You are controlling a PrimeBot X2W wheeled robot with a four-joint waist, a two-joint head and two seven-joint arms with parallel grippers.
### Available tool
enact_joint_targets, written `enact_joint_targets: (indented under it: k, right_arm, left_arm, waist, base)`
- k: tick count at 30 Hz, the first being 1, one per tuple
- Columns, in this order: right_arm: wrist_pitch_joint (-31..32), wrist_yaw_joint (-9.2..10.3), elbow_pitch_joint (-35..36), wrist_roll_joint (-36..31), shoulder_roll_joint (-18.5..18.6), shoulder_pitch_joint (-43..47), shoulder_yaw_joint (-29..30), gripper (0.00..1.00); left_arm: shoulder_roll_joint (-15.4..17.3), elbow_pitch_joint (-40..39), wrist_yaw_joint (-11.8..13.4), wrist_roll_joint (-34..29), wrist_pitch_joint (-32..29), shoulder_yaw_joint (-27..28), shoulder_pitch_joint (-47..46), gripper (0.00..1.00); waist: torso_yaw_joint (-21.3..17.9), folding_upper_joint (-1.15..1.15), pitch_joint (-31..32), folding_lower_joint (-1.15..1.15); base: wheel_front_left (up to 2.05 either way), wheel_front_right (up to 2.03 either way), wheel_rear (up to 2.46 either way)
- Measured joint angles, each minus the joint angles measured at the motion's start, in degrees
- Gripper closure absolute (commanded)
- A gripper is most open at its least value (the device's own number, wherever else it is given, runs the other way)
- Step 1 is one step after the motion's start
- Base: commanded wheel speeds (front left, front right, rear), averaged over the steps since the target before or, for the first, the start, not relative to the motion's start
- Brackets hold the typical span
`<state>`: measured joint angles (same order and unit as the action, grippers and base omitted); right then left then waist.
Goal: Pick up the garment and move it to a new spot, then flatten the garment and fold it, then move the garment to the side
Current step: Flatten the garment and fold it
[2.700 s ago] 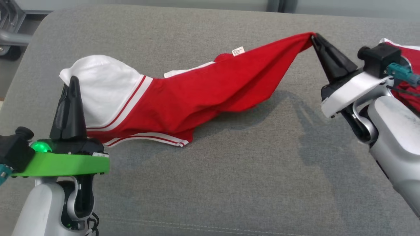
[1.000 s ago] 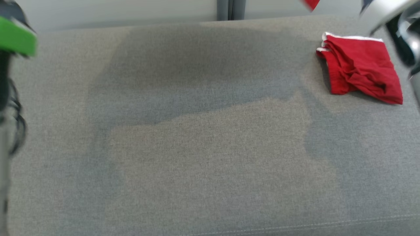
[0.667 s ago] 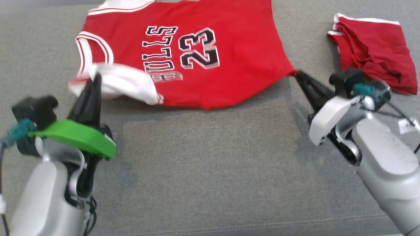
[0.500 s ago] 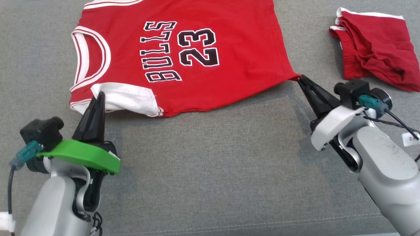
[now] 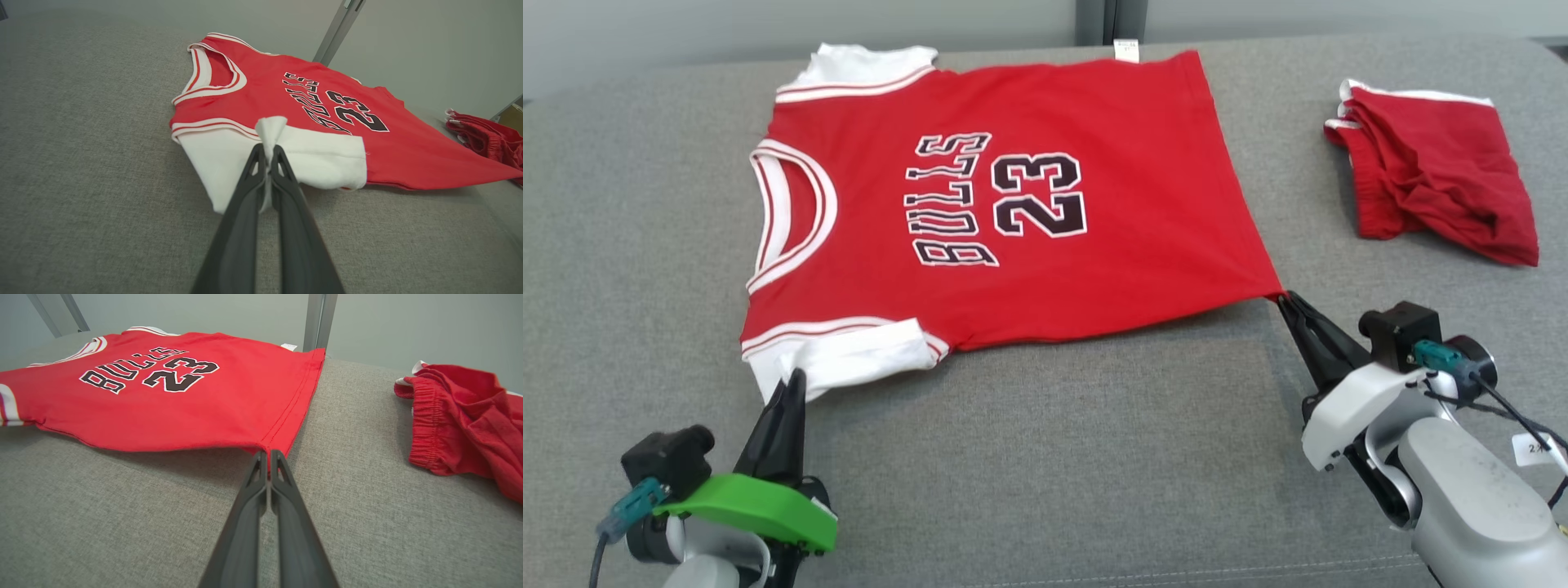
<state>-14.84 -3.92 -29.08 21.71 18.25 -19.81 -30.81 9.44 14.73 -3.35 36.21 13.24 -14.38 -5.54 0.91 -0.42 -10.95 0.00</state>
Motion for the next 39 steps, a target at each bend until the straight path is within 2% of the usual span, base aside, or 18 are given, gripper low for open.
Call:
enact_joint_targets:
  k: [3,11,17,28,29,30,31,32,33,34,36,37,39]
  right_arm:
    - [0.03,0.57,2.09,-0.08,-0.6,2.75,0.96,1.0]
    - [0.08,1.45,4.3,-1.04,-0.57,10.2,1.45,1.0]
    - [0.09,2.07,5.65,-1.03,-0.44,15.54,2.86,1.0]
    - [0.09,1.47,5.19,-2.16,-1.42,17.07,2.48,1.0]
    - [0.09,1.47,4.92,-2.18,-1.62,17.08,2.48,0.86]
    - [0.09,1.47,4.75,-2.21,-1.77,17.11,2.5,0.78]
    - [0.09,1.42,4.59,-2.21,-1.87,17.15,2.53,0.59]
    - [0.09,1.42,4.57,-2.21,-1.92,17.32,2.63,0.47]
    - [0.09,1.42,4.57,-2.21,-1.97,17.63,2.76,0.18]
    - [0.09,1.42,4.57,-2.21,-1.98,18.08,2.86,0.04]
    - [0.09,1.41,4.58,-2.42,-1.97,18.84,3.03,0.0]
    - [0.09,1.41,4.58,-2.64,-1.97,19.21,3.18,0.0]
    - [0.09,1.41,4.65,-2.87,-1.9,19.74,3.58,0.0]
  left_arm:
    - [-0.37,0.88,-0.24,0.93,0.51,1.54,1.94,1.0]
    - [-1.48,1.83,-0.77,1.97,0.51,1.26,9.65,1.0]
    - [-1.67,2.37,-1.25,1.98,0.68,1.26,11.32,1.0]
    - [-1.57,5.47,-1.76,1.63,0.68,-0.27,12.63,1.0]
    - [-1.6,5.75,-1.8,1.38,0.68,-0.55,12.63,1.0]
    - [-1.62,6.14,-2.01,1.26,0.68,-0.65,12.63,1.0]
    - [-1.62,6.59,-2.11,1.26,0.68,-0.66,12.63,1.0]
    - [-1.64,6.98,-2.2,1.3,0.68,-0.64,12.63,0.77]
    - [-1.66,7.14,-2.21,1.36,0.68,-0.64,12.63,0.6]
    - [-1.67,7.21,-2.21,1.36,0.68,-0.62,12.63,0.46]
    - [-1.7,7.46,-2.22,1.56,0.68,-0.49,12.64,0.2]
    - [-1.7,7.67,-2.23,1.81,0.68,-0.48,12.65,0.04]
    - [-1.7,8.11,-2.29,2.04,0.68,-0.47,12.8,0.0]
  waist:
    - [-0.14,0.0,2.51,0.0]
    - [-1.13,0.0,6.99,0.0]
    - [-1.42,0.0,9.39,0.0]
    - [-1.58,0.0,10.37,0.0]
    - [-1.59,0.0,10.38,0.0]
    - [-1.59,0.0,10.39,0.0]
    - [-1.59,0.0,10.4,0.0]
    - [-1.58,0.0,10.4,0.0]
    - [-1.56,0.0,10.4,0.0]
    - [-1.53,0.0,10.4,0.0]
    - [-1.48,0.0,10.38,0.0]
    - [-1.46,0.0,10.36,0.0]
    - [-1.43,0.0,10.3,0.0]
  base:
    - [0.0,0.0,0.0]
    - [0.0,0.0,0.0]
    - [0.0,0.0,0.0]
    - [0.0,0.0,0.0]
    - [0.0,0.0,0.0]
    - [0.0,0.0,0.0]
    - [0.0,0.0,0.0]
    - [0.0,0.0,0.0]
    - [0.0,0.0,0.0]
    - [0.0,0.0,0.0]
    - [0.0,0.0,0.0]
    - [0.0,0.0,0.0]
    - [0.0,0.0,0.0]
